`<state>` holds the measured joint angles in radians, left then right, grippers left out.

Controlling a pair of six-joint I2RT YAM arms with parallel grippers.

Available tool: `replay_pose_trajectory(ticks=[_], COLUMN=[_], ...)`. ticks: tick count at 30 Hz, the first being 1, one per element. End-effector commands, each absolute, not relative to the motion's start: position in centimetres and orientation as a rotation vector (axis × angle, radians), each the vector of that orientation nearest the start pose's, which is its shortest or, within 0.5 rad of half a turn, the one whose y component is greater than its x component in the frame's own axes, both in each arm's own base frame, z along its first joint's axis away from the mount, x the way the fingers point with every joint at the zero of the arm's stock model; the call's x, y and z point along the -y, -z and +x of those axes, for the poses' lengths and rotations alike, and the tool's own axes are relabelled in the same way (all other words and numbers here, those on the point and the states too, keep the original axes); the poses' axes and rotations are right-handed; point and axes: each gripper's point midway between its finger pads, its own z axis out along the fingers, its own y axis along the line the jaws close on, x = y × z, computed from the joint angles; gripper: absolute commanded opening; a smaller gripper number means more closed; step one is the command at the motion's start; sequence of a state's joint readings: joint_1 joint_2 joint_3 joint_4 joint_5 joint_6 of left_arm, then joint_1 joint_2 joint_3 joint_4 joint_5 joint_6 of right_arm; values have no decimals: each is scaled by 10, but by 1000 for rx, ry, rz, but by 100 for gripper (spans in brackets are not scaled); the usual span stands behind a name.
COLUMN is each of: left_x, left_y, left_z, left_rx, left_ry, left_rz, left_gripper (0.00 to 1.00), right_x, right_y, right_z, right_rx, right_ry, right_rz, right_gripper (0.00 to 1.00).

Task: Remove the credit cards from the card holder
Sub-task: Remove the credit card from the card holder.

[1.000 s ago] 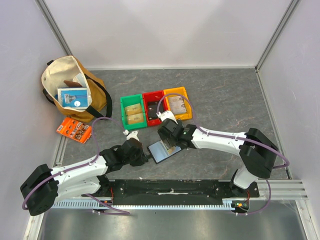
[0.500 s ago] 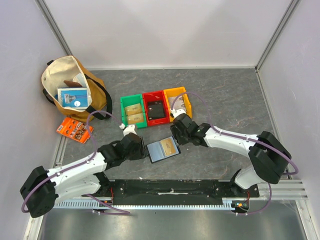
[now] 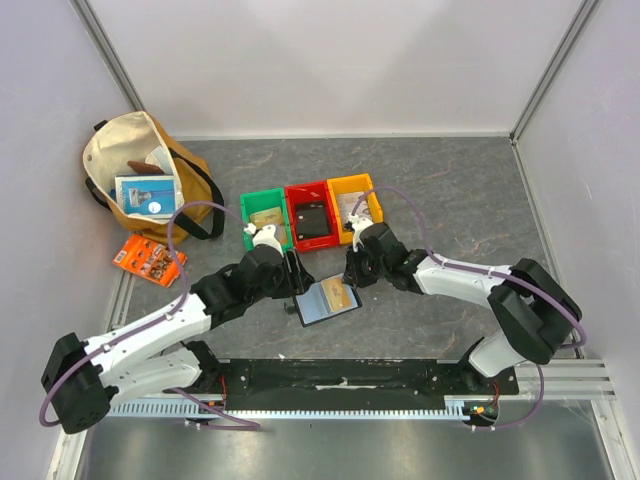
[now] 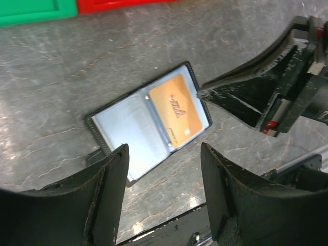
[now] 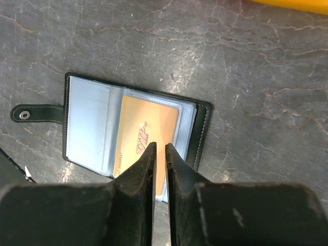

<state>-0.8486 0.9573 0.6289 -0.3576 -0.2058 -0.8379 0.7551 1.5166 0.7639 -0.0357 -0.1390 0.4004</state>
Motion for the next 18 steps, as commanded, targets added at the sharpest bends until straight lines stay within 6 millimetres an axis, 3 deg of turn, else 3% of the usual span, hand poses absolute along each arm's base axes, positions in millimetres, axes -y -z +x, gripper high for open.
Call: replay_pose_trajectory(ticks=[1,7,18], left_x=[255,276,285], left_y=[-135,-106,-58], left_z=[207,211,206], left_rx=[-2301,-2340,-2400], left_ry=[841,914,984], left_rz=[-83,-137,-278], left_gripper=[62,56,52], right_x=[-293,-284,-264], right_y=[-48,-25,3], right_z=[241,230,210], right_rx=[-2403,-2472,-2577], right_ry=[-808,-830,-810], right_rz=[-499,-466,-416], right_gripper=[17,16,15])
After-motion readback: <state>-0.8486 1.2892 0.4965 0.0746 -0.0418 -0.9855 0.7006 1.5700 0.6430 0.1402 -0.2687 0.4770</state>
